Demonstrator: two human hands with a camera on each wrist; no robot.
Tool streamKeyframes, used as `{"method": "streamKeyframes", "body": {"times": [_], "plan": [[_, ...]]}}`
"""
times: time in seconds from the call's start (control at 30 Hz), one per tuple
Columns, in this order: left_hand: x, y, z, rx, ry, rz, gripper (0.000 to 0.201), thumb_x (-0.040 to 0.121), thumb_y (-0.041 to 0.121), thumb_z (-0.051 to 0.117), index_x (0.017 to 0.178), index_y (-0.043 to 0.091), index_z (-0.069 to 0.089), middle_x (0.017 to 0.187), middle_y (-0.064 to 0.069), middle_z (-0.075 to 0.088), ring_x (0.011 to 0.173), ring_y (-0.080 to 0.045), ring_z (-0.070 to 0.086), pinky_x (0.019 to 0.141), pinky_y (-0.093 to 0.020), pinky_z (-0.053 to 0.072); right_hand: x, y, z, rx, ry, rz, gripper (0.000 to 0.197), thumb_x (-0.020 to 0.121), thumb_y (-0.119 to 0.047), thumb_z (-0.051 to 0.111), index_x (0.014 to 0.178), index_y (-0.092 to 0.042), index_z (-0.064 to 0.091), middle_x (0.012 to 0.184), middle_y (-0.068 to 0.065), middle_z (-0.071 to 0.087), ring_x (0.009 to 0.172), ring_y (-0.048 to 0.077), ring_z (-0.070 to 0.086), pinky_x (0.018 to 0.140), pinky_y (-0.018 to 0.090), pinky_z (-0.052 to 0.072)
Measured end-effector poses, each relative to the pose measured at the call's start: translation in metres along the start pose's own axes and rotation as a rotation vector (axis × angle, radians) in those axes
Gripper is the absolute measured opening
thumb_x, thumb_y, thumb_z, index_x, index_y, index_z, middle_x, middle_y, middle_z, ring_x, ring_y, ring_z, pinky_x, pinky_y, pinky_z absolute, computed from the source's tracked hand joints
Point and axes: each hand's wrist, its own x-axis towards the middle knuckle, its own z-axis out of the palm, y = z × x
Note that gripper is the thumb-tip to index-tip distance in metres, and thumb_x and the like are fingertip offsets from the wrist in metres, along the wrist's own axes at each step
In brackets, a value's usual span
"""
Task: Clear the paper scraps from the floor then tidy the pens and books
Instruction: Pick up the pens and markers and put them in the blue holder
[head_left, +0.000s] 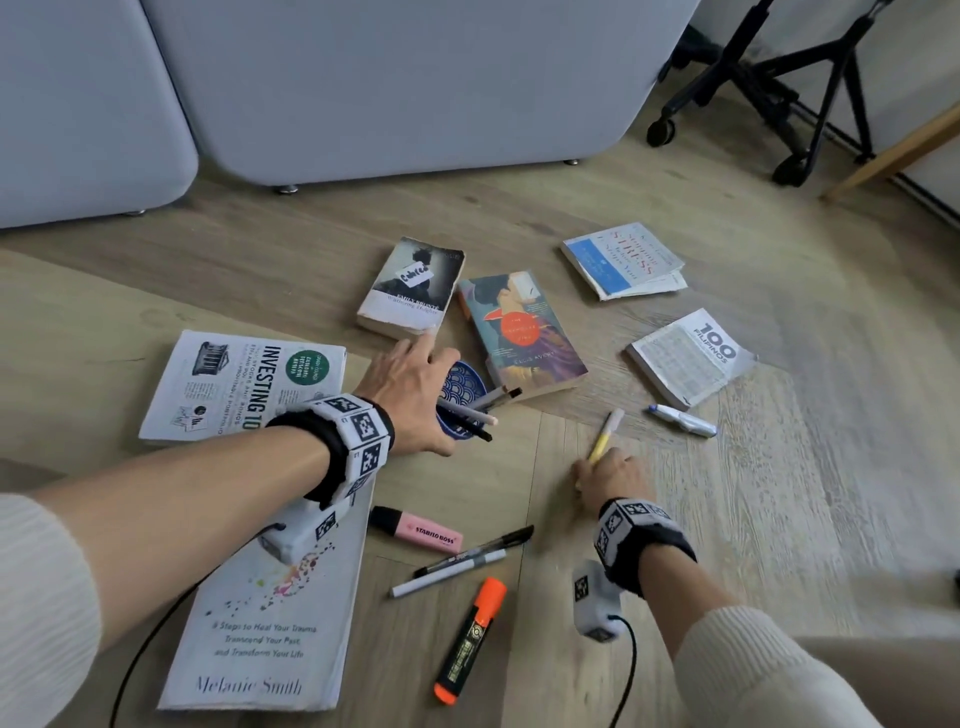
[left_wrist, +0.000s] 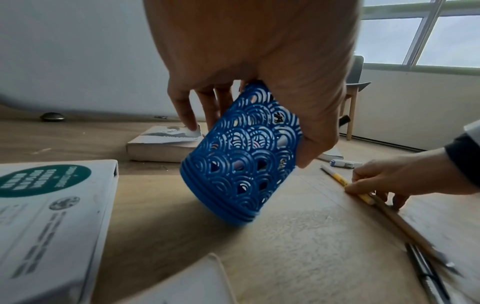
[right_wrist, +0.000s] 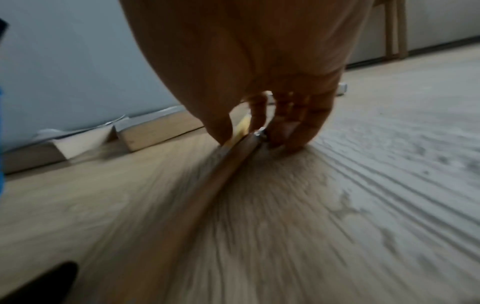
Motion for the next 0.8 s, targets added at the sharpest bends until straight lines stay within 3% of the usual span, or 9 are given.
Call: {"method": "streamKeyframes", "body": {"times": [0.13, 0.2, 0.27, 0.37, 0.43, 0.53, 0.6, 0.67, 0.8], "plan": [[0.004, -0.002, 0.003, -0.043, 0.009, -0.015, 0.094, 0.044, 0.059, 0.075, 0.124, 0.021, 0.044, 0.115, -0.005, 0.043, 0.101, -0.024, 0.046, 0.085, -0.041, 0.048, 0.003, 0.001, -0.002, 0.170, 0.142, -0.074, 0.029, 0.095, -0.022, 0.046, 0.108, 0.003, 0.054, 0.113, 0.022, 0.057, 0.103, 0.036, 0.053, 0.084, 0.039, 0.041], [0.007, -0.004, 0.002, -0.060, 0.007, -0.029, 0.093, 0.045, 0.059, 0.075, 0.125, 0.021, 0.043, 0.114, -0.004, 0.044, 0.104, -0.024, 0.046, 0.086, -0.040, 0.048, 0.002, 0.001, -0.007, 0.396, 0.179, -0.116, 0.012, 0.094, -0.012, 0.046, 0.101, -0.005, 0.050, 0.100, 0.016, 0.063, 0.090, 0.034, 0.059, 0.074, 0.039, 0.046], [0.009, -0.004, 0.001, -0.067, 0.003, -0.031, 0.093, 0.046, 0.059, 0.075, 0.124, 0.021, 0.043, 0.114, -0.004, 0.044, 0.104, -0.024, 0.045, 0.085, -0.040, 0.049, -0.002, 0.004, -0.014, 0.496, 0.155, -0.127, 0.010, 0.092, -0.006, 0.042, 0.099, -0.012, 0.046, 0.091, 0.011, 0.066, 0.084, 0.033, 0.063, 0.075, 0.046, 0.052], [0.011, -0.004, 0.001, -0.051, -0.010, -0.020, 0.091, 0.044, 0.058, 0.076, 0.121, 0.021, 0.044, 0.112, -0.004, 0.044, 0.104, -0.023, 0.045, 0.081, -0.040, 0.051, -0.023, 0.022, -0.020, 0.451, 0.171, -0.020, 0.011, 0.097, -0.015, 0.039, 0.098, -0.008, 0.047, 0.088, 0.017, 0.059, 0.077, 0.034, 0.055, 0.068, 0.040, 0.043], [0.012, -0.002, 0.001, -0.037, -0.016, -0.002, 0.089, 0.042, 0.059, 0.075, 0.118, 0.021, 0.045, 0.110, -0.004, 0.044, 0.103, -0.023, 0.045, 0.079, -0.040, 0.051, -0.050, 0.034, -0.011, 0.386, 0.099, 0.100, 0.026, 0.099, -0.031, 0.041, 0.092, -0.007, 0.044, 0.087, 0.018, 0.057, 0.071, 0.030, 0.050, 0.063, 0.034, 0.036], [0.014, 0.003, 0.000, -0.007, -0.024, 0.030, 0.090, 0.042, 0.060, 0.076, 0.117, 0.021, 0.046, 0.110, -0.004, 0.044, 0.101, -0.023, 0.045, 0.079, -0.038, 0.050, -0.085, 0.044, 0.032, 0.339, -0.083, 0.158, 0.044, 0.090, -0.055, 0.051, 0.089, -0.011, 0.048, 0.081, 0.010, 0.061, 0.069, 0.027, 0.060, 0.058, 0.029, 0.042], [0.016, 0.005, -0.001, 0.019, -0.024, 0.043, 0.091, 0.043, 0.060, 0.077, 0.119, 0.020, 0.046, 0.113, -0.005, 0.045, 0.103, -0.023, 0.045, 0.081, -0.036, 0.049, -0.094, 0.046, 0.053, 0.333, -0.042, 0.149, 0.041, 0.089, -0.050, 0.055, 0.089, -0.009, 0.051, 0.076, 0.006, 0.060, 0.065, 0.024, 0.060, 0.058, 0.030, 0.047], [0.016, 0.007, -0.002, 0.034, -0.029, 0.041, 0.091, 0.045, 0.059, 0.078, 0.120, 0.019, 0.046, 0.116, -0.006, 0.045, 0.105, -0.024, 0.044, 0.084, -0.037, 0.048, -0.094, 0.043, 0.053, 0.319, 0.008, 0.109, 0.032, 0.095, -0.040, 0.047, 0.087, -0.009, 0.049, 0.071, 0.004, 0.054, 0.062, 0.022, 0.055, 0.060, 0.031, 0.047], [0.014, 0.007, -0.001, 0.038, -0.037, 0.038, 0.090, 0.045, 0.058, 0.078, 0.119, 0.019, 0.045, 0.115, -0.006, 0.044, 0.106, -0.024, 0.043, 0.085, -0.040, 0.049, -0.088, 0.026, 0.013, 0.682, 0.189, 0.021, 0.025, 0.099, -0.030, 0.040, 0.084, -0.011, 0.048, 0.071, 0.006, 0.053, 0.062, 0.024, 0.051, 0.060, 0.037, 0.044]]}}
